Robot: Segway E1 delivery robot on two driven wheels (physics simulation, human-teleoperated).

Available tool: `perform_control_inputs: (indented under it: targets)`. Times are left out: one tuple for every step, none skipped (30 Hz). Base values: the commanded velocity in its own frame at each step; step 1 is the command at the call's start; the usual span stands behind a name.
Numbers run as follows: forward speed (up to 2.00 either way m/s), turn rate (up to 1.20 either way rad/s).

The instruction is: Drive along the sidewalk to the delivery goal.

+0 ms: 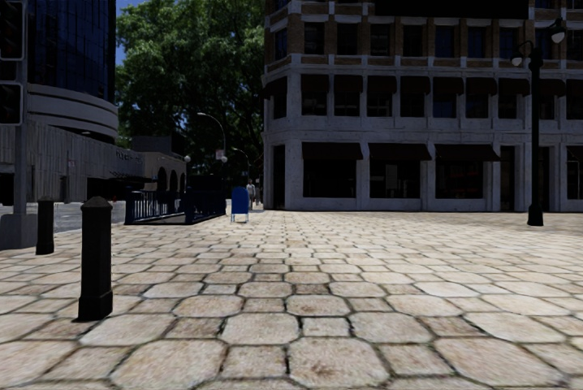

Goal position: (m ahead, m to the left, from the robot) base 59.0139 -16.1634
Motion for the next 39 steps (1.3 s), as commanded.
perform_control_inputs:
  targets:
    - [1.34, 0.00]
    - [1.34, 0.00]
    - [1.33, 0.00]
    - [1.33, 0.00]
    - [1.32, 0.00]
    - [1.32, 0.00]
    - [1.32, 0.00]
    - [1.32, 0.00]
    - [1.37, 0.00]
    - [1.37, 0.00]
    - [1.47, 0.00]
    - [1.62, 0.00]
    - [2.00, 0.00]
    - [2.00, 0.00]
    - [2.00, 0.00]
    - [2.00, 0.00]
    - [2.00, 0.00]
    - [2.00, 0.00]
    - [2.00, 0.00]
    - [2.00, 0.00]
    - [2.00, 0.00]
    - [2.00, 0.00]
    - [2.00, 0.00]
    - [2.00, 0.00]
    - [2.00, 0.00]
    - [2.00, 0.00]
    - [2.00, 0.00]
    - [2.00, 0.00]
    - [2.00, 0.00]
    - [2.00, 0.00]
    - [2.00, 0.00]
    - [2.00, 0.00]
    - [2.00, 0.00]
    - [2.00, 0.00]
    - [2.00, 0.00]
    - [2.00, 0.00]
    - [2.00, 0.00]
    - [2.00, 0.00]
    - [2.00, 0.00]
